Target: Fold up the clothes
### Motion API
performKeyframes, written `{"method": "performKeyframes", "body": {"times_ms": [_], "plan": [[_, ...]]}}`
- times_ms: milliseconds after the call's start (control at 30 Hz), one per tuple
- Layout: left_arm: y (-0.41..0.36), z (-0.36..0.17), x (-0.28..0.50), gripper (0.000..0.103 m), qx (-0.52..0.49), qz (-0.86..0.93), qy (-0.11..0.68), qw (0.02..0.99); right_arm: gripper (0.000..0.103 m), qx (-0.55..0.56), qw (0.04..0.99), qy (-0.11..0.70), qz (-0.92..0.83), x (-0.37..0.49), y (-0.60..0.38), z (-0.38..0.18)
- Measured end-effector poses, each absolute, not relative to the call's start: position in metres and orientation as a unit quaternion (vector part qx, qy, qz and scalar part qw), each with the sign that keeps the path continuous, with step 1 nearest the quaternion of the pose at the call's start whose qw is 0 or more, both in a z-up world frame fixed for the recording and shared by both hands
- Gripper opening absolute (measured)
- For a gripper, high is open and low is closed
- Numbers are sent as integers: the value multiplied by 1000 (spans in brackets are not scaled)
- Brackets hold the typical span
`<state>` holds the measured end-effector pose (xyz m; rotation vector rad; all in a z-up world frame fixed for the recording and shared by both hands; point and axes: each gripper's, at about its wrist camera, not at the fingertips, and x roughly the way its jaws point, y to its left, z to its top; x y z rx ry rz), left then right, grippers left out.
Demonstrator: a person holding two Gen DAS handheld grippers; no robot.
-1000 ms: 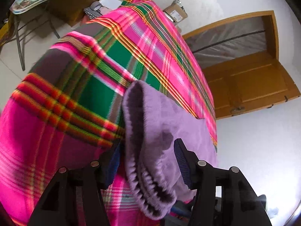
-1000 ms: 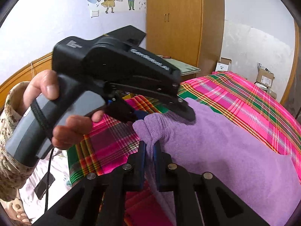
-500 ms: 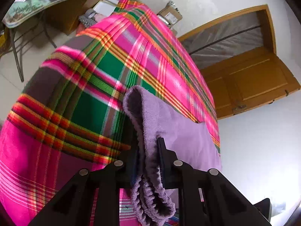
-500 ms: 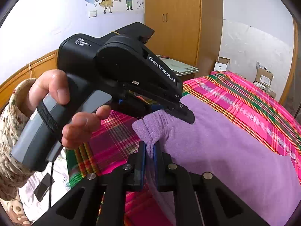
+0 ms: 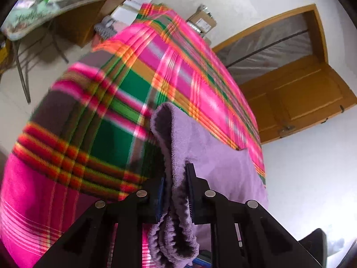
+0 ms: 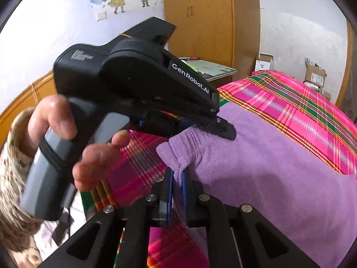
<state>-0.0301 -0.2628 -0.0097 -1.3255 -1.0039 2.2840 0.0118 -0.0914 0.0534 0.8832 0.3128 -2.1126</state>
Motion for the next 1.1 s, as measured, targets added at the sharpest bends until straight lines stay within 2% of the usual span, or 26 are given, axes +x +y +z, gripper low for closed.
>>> {"method": "performKeyframes", "body": {"times_ms": [300, 633, 1100], "plan": [[-248, 6, -32, 18, -466, 811, -326, 140, 8, 342, 404, 98, -843, 2, -76, 59], [-206, 49, -30, 18, -447, 833, -281, 165, 8, 299, 395, 66, -866, 5, -31, 83], [-119, 83, -38, 18, -442, 836, -233, 226, 8, 269, 350, 21, -897, 14, 39, 115]]}}
